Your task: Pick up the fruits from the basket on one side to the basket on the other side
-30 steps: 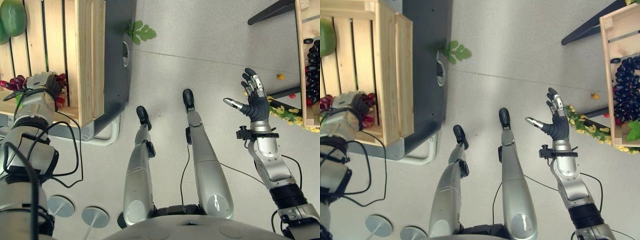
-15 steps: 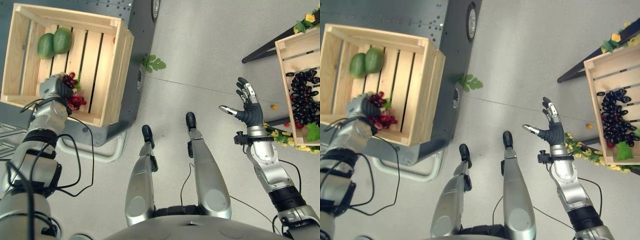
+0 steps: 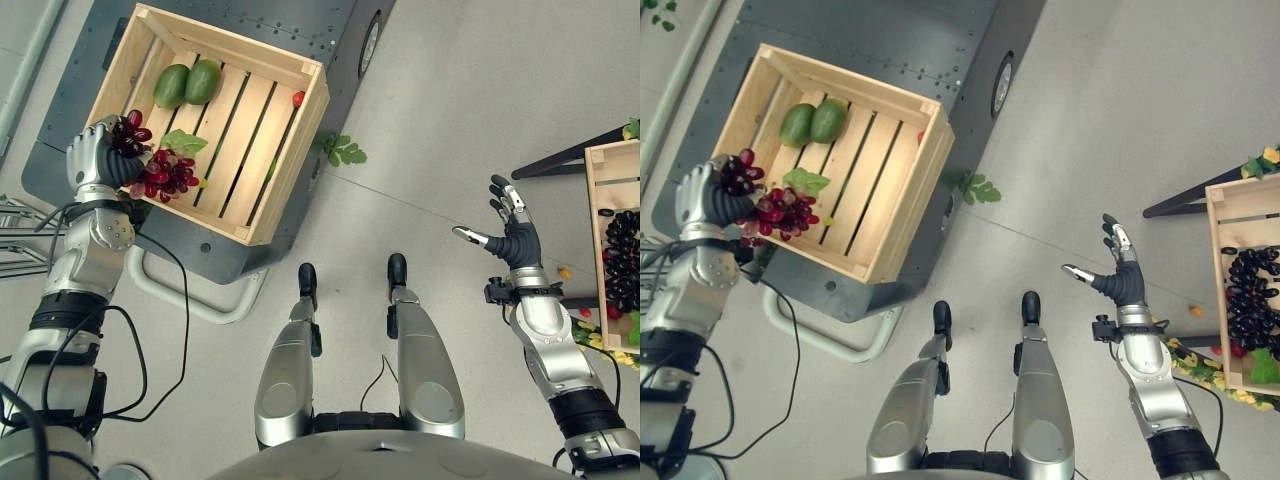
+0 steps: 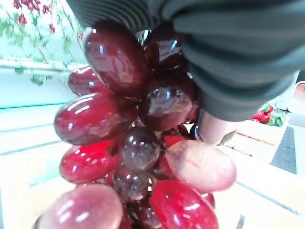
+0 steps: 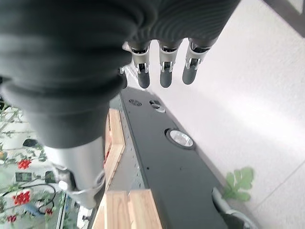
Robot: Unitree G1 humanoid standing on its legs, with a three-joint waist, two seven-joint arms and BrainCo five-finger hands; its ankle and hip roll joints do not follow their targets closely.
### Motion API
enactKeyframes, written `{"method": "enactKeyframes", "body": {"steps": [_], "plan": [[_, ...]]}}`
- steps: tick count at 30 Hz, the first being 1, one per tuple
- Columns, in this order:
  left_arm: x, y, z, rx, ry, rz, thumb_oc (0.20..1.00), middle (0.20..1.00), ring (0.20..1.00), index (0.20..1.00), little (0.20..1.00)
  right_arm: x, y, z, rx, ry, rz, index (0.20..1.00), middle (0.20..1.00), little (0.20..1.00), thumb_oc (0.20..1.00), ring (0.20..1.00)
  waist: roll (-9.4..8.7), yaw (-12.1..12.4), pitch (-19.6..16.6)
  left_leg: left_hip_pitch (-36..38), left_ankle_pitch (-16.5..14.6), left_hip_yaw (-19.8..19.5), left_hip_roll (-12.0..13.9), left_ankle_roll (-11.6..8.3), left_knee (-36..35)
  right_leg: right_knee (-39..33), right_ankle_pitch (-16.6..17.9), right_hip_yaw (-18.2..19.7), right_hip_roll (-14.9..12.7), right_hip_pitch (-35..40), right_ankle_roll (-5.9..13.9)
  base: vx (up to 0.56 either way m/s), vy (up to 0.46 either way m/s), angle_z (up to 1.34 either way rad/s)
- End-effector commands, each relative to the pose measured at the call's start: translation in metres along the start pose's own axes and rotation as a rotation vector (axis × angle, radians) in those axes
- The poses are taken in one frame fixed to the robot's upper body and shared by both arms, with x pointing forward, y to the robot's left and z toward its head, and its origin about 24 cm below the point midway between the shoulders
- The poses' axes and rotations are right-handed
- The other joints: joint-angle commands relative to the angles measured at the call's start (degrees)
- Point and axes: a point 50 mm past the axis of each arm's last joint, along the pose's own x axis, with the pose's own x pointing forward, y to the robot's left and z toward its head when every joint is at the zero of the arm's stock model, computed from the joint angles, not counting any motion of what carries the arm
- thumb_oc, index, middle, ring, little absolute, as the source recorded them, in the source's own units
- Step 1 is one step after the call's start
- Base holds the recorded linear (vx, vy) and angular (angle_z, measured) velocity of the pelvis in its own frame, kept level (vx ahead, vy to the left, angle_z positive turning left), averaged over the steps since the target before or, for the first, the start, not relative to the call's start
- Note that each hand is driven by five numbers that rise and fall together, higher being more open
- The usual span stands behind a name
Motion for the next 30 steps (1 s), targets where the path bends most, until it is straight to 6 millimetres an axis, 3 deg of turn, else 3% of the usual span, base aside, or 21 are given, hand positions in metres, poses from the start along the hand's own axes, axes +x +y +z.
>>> {"method": "enactKeyframes", "body": {"steps": [1, 5, 7, 8, 9, 11, 15, 16, 18, 19, 21, 24, 26, 27, 30], "plan": [[0.007, 0.026, 0.008, 0.025, -0.073, 0.114, 0.2, 0.2, 0.2, 0.2, 0.2, -0.014, -0.008, 0.001, -0.014, -0.007, 0.013, 1.0, 1.0, 1.0, 1.0, 1.0, -1.24, 0.2, -8.9, -0.9, -7.0, -1.0, -2.8, 1.94, 5.3, -0.7, -3.6, 1.2, -2.3, 4.1, 5.36, 0.04, 0.025, 0.07], [0.003, 0.029, 0.018, -0.01, -0.122, 0.123, 0.2, 0.2, 0.2, 0.2, 0.2, -0.016, -0.005, -0.001, -0.009, 0.009, 0.043, 1.0, 1.0, 1.0, 1.0, 1.0, -1.25, 0.2, -10.1, 0.3, -7.5, -1.0, -3.1, 2.26, 5.0, -1.2, -3.5, 1.4, -2.5, 5.1, 5.46, 0.04, 0.029, 0.04], [0.002, 0.036, 0.038, -0.086, -0.208, 0.152, 0.2, 0.2, 0.2, 0.2, 0.2, -0.016, -0.001, -0.003, -0.001, 0.024, 0.069, 1.0, 1.0, 1.0, 1.0, 1.0, -1.54, 0.4, -11.6, 1.0, -8.5, -0.8, -3.6, 2.45, 5.3, -1.9, -3.4, 1.3, -3.0, 6.3, 5.63, 0.05, 0.034, 0.01], [0.002, 0.036, 0.037, -0.086, -0.208, 0.151, 0.2, 0.2, 0.2, 0.2, 0.2, -0.016, -0.001, -0.003, -0.001, 0.025, 0.069, 1.0, 1.0, 1.0, 1.0, 1.0, -1.56, 0.4, -11.6, 1.0, -8.6, -0.8, -3.7, 2.48, 5.4, -2.0, -3.4, 1.3, -3.0, 6.4, 5.66, 0.04, 0.036, 0.01], [0.003, 0.039, 0.056, -0.154, -0.286, 0.147, 0.2, 0.2, 0.2, 0.2, 0.2, -0.014, 0.005, -0.004, -0.008, 0.035, 0.124, 1.0, 1.0, 1.0, 1.0, 1.0, -2.02, 0.4, -12.4, 1.4, -9.7, -0.5, -4.1, 2.52, 7.0, -2.5, -3.2, 1.2, -3.5, 7.4, 5.77, 0.05, 0.038, 0.01], [0.002, 0.039, 0.058, -0.171, -0.297, 0.131, 0.2, 0.2, 0.2, 0.2, 0.2, -0.013, 0.007, -0.005, -0.01, 0.04, 0.141, 1.0, 1.0, 1.0, 1.0, 1.0, -2.15, 0.5, -12.7, 1.6, -10.4, -0.4, -4.3, 2.72, 7.8, -2.8, -3.2, 1.2, -3.7, 8.1, 5.89, 0.05, 0.038, 0.0], [0.002, 0.042, 0.095, -0.31, -0.45, 0.063, 0.2, 0.2, 0.2, 0.2, 0.2, 0.0, 0.018, 0.001, -0.092, 0.019, 0.251, 1.0, 1.0, 1.0, 1.0, 1.0, -2.7, 0.6, -14.4, 3.7, -12.1, 0.7, -5.3, 3.86, 8.1, -3.4, -2.2, 2.6, -4.9, 9.5, 7.22, 0.09, 0.133, -0.07], [-0.001, 0.043, 0.121, -0.408, -0.56, 0.017, 0.2, 0.2, 0.2, 0.2, 0.2, 0.013, 0.026, 0.011, -0.1, -0.027, 0.291, 1.0, 1.0, 1.0, 1.0, 1.0, -2.96, 0.6, -15.7, 5.1, -12.4, 1.8, -5.9, 4.53, 7.3, -3.6, -1.0, 2.9, -5.8, 9.8, 8.55, 0.09, 0.207, -0.25], [-0.001, 0.042, 0.126, -0.429, -0.577, -0.001, 0.2, 0.2, 0.2, 0.2, 0.2, 0.018, 0.031, 0.015, -0.108, -0.045, 0.305, 1.0, 1.0, 1.0, 1.0, 1.0, -3.32, 0.8, -15.9, 5.9, -12.4, 2.4, -6.0, 4.86, 6.5, -3.6, -0.5, 3.3, -6.1, 9.8, 9.1, 0.06, 0.149, -0.39], [-0.003, 0.043, 0.146, -0.483, -0.66, -0.046, 0.2, 0.2, 0.2, 0.2, 0.2, 0.033, 0.041, 0.031, -0.131, -0.119, 0.345, 1.0, 1.0, 1.0, 1.0, 1.0, -3.69, 0.9, -16.8, 6.9, -12.2, 3.2, -6.1, 5.43, 5.2, -3.0, 0.2, 3.3, -6.4, 9.3, 10.08, 0.02, 0.138, -0.38], [-0.003, 0.042, 0.165, -0.54, -0.724, -0.083, 0.2, 0.2, 0.2, 0.2, 0.2, 0.048, 0.055, 0.05, -0.11, -0.195, 0.38, 1.0, 1.0, 1.0, 1.0, 1.0, -3.97, 1.2, -16.6, 7.6, -11.5, 4.3, -5.5, 5.74, 4.3, 0.3, 0.8, 1.9, -6.5, 8.1, 10.99, -0.02, 0.139, -0.42], [-0.007, 0.043, 0.189, -0.588, -0.813, -0.125, 0.2, 0.2, 0.2, 0.2, 0.2, 0.063, 0.073, 0.071, -0.065, -0.269, 0.42, 1.0, 1.0, 1.0, 1.0, 1.0, -3.99, 3.4, -16.8, 8.4, -10.4, 7.5, -4.0, 5.77, 3.2, 4.7, -0.1, -8.3, -9.5, 8.7, 10.14, -0.07, 0.064, -0.67], [-0.008, 0.046, 0.197, -0.621, -0.859, -0.163, 0.2, 0.2, 0.2, 0.2, 0.2, 0.067, 0.077, 0.078, -0.059, -0.288, 0.439, 1.0, 1.0, 1.0, 1.0, 1.0, -4.46, 3.1, -17.3, 8.8, -10.2, 7.4, -4.1, 5.77, 2.7, 4.9, -0.9, -8.5, -8.9, 10.0, 9.89, 0.01, -0.003, -0.87], [-0.012, 0.04, 0.204, -0.706, -0.872, -0.225, 0.2, 0.2, 0.2, 0.2, 0.2, 0.072, 0.081, 0.088, -0.05, -0.32, 0.465, 1.0, 1.0, 1.0, 1.0, 1.0, -5.66, 2.8, -18.6, 10.3, -10.3, 7.8, -4.3, 5.66, 1.6, 2.1, -1.1, -6.9, -7.3, 11.0, 9.44, 0.07, -0.021, -0.1], [-0.017, 0.038, 0.209, -0.736, -0.905, -0.28, 0.2, 0.2, 0.2, 0.2, 0.2, 0.077, 0.086, 0.101, -0.05, -0.364, 0.489, 1.0, 1.0, 1.0, 1.0, 1.0, -6.56, 3.3, -20.0, 11.7, -10.5, 9.1, -4.1, 5.42, 1.1, -1.9, 0.2, -7.6, -8.0, 12.9, 9.18, 0.13, -0.074, -0.07]]}}
